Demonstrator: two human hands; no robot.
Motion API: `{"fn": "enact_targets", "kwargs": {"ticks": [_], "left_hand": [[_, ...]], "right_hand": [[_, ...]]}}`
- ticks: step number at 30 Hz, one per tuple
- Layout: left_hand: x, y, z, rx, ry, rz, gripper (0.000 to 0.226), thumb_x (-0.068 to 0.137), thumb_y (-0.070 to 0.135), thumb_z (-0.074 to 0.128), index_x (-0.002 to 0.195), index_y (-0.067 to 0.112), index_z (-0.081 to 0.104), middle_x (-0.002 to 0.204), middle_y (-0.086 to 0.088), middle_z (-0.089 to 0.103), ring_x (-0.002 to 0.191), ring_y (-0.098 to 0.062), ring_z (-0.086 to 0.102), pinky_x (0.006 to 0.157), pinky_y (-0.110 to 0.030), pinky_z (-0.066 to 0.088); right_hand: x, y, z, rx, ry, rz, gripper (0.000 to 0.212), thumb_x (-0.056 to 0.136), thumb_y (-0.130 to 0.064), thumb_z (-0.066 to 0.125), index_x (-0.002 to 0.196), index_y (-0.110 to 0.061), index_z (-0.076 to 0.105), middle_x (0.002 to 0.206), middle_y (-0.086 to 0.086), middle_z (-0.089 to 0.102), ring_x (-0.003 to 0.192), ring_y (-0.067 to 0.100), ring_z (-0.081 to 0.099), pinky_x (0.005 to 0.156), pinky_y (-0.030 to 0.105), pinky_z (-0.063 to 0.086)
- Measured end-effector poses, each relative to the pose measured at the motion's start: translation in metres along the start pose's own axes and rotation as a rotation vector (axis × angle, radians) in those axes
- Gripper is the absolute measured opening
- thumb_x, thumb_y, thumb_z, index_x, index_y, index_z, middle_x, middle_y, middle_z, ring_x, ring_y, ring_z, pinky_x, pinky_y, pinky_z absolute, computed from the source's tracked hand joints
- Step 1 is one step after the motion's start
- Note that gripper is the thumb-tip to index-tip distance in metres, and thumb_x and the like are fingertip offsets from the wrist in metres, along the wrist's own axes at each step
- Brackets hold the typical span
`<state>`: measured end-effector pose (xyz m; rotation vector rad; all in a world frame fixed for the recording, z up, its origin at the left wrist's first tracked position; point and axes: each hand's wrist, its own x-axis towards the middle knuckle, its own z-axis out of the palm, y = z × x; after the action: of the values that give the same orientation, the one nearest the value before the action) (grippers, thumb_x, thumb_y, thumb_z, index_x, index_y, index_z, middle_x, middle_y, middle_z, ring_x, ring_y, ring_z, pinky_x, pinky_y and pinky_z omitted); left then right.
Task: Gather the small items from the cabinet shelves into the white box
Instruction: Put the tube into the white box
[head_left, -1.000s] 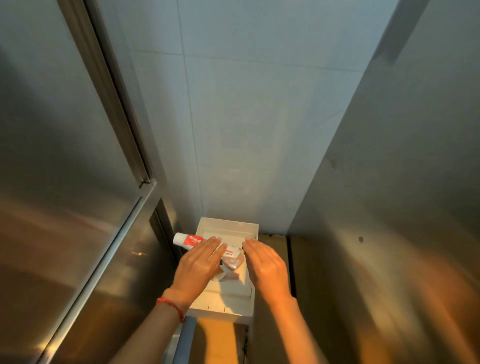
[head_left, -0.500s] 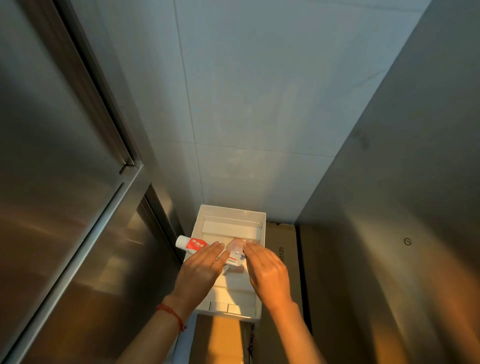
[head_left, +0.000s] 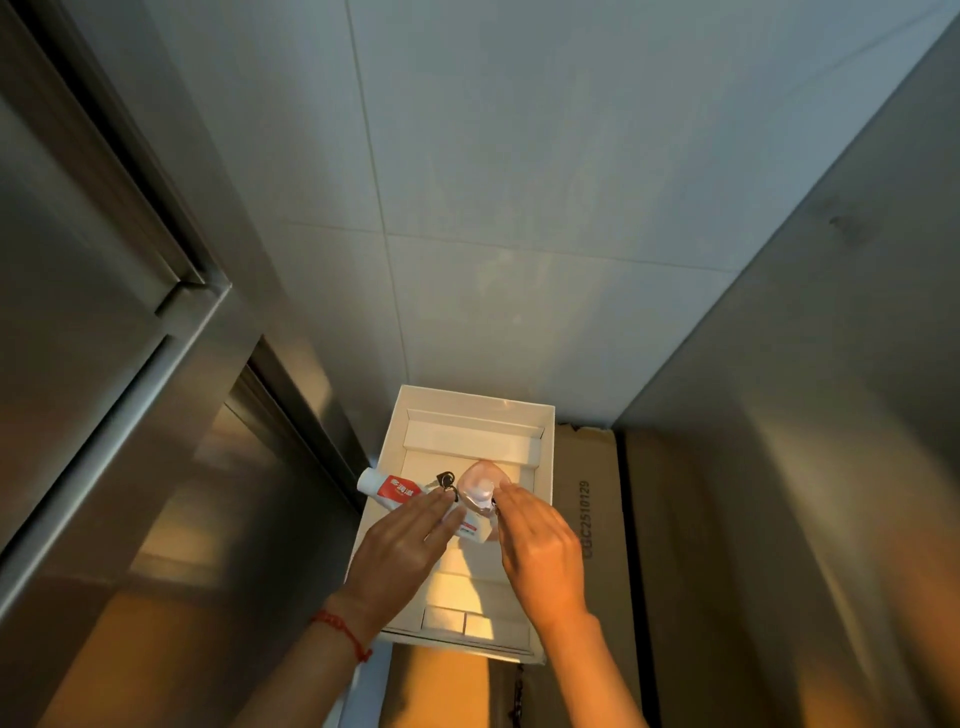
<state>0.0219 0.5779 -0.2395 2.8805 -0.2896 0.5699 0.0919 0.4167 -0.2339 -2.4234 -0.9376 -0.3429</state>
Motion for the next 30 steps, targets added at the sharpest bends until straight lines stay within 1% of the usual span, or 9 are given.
{"fn": "enact_targets", "kwargs": {"ticks": [6, 12, 14, 19, 25, 30], "left_hand": [[-0.003, -0.010, 0.022, -0.020, 0.003, 0.001, 0.066, 0.030, 0.018, 0.096, 0.091, 0.005, 0.075, 0.092, -0.013, 0.073, 0.082, -0.025, 0.072, 0.061, -0.038, 0.059], [-0.005, -0.012, 0.042, -0.053, 0.005, 0.006, 0.065, 0.031, 0.018, 0.096, 0.091, 0.005, 0.075, 0.092, -0.011, 0.073, 0.084, -0.023, 0.071, 0.064, -0.036, 0.059], [-0.005, -0.012, 0.049, -0.069, -0.002, 0.003, 0.065, 0.030, 0.017, 0.097, 0.091, 0.005, 0.075, 0.092, -0.011, 0.073, 0.083, -0.022, 0.072, 0.063, -0.036, 0.059], [-0.004, -0.020, 0.066, -0.075, -0.023, -0.021, 0.065, 0.029, 0.017, 0.097, 0.089, 0.005, 0.076, 0.090, -0.010, 0.074, 0.081, -0.022, 0.072, 0.060, -0.037, 0.059], [-0.005, -0.027, 0.086, -0.068, -0.063, -0.042, 0.064, 0.026, 0.021, 0.097, 0.085, 0.007, 0.077, 0.087, -0.009, 0.074, 0.078, -0.021, 0.072, 0.062, -0.035, 0.059], [-0.008, -0.031, 0.103, -0.076, -0.086, -0.062, 0.062, 0.026, 0.021, 0.097, 0.083, 0.006, 0.077, 0.086, -0.010, 0.074, 0.077, -0.021, 0.072, 0.063, -0.035, 0.059]], "right_hand": [[-0.002, 0.005, 0.023, -0.042, -0.011, 0.035, 0.051, 0.043, 0.006, 0.090, 0.092, 0.000, 0.075, 0.094, 0.013, 0.073, 0.085, 0.024, 0.071, 0.074, 0.034, 0.056], [-0.003, 0.012, 0.040, -0.089, -0.071, 0.054, 0.056, 0.039, 0.001, 0.093, 0.092, -0.001, 0.075, 0.095, 0.012, 0.073, 0.085, 0.021, 0.072, 0.074, 0.032, 0.056], [-0.003, 0.014, 0.045, -0.098, -0.089, 0.069, 0.057, 0.038, 0.000, 0.094, 0.092, -0.001, 0.075, 0.094, 0.012, 0.073, 0.084, 0.021, 0.072, 0.073, 0.031, 0.057], [-0.002, 0.017, 0.060, -0.109, -0.128, 0.117, 0.058, 0.035, -0.002, 0.095, 0.090, -0.002, 0.076, 0.091, 0.011, 0.074, 0.081, 0.020, 0.072, 0.068, 0.031, 0.058], [0.000, 0.017, 0.077, -0.126, -0.210, 0.185, 0.061, 0.031, -0.008, 0.096, 0.088, -0.004, 0.076, 0.089, 0.010, 0.074, 0.078, 0.019, 0.072, 0.064, 0.029, 0.058], [-0.002, 0.016, 0.089, -0.120, -0.243, 0.245, 0.062, 0.027, -0.009, 0.096, 0.084, -0.004, 0.076, 0.085, 0.009, 0.074, 0.074, 0.019, 0.073, 0.058, 0.028, 0.058]]}}
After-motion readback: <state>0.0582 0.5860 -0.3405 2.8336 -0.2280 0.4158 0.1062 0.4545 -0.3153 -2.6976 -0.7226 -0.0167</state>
